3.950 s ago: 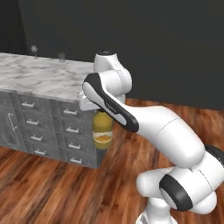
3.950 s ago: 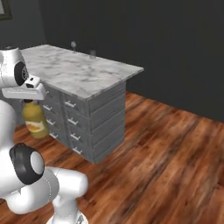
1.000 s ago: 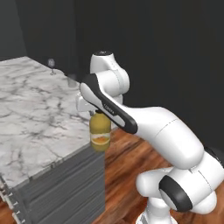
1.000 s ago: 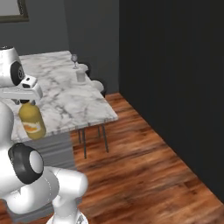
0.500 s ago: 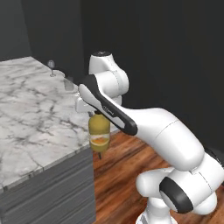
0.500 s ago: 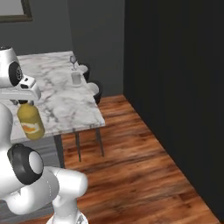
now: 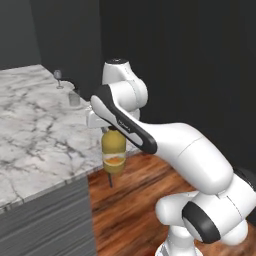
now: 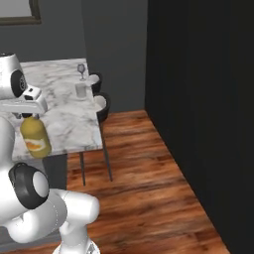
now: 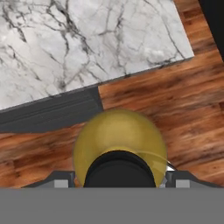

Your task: There is a wine glass and glass cup on the dining counter. Place the wine bottle next to the wine glass and the juice bottle next to the glass cup.

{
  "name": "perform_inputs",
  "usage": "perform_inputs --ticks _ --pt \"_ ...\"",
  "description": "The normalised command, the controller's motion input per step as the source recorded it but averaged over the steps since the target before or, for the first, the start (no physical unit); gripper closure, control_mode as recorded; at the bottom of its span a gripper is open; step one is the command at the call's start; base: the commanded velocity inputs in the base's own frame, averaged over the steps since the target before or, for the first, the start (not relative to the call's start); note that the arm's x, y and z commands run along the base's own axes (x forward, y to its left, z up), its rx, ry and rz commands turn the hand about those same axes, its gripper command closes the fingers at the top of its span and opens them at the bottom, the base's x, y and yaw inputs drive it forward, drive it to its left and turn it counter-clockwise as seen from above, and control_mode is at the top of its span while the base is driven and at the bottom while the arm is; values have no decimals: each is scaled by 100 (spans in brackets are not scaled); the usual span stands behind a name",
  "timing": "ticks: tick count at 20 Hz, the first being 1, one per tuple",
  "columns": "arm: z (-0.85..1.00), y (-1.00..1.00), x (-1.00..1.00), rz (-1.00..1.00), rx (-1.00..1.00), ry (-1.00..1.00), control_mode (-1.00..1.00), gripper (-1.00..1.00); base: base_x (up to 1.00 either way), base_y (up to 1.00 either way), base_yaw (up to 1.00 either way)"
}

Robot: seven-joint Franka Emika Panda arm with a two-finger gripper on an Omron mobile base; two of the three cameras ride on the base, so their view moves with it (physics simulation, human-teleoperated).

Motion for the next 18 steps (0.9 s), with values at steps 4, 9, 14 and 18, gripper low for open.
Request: perform_inputs --ticks 4,9,14,18 --pt "0 0 0 0 0 0 100 100 41 -40 27" --pt "0 0 0 0 0 0 100 100 43 -38 27" --pt "0 0 0 0 0 0 100 100 45 -39 25" --pt "0 0 0 0 0 0 100 100 49 -38 22"
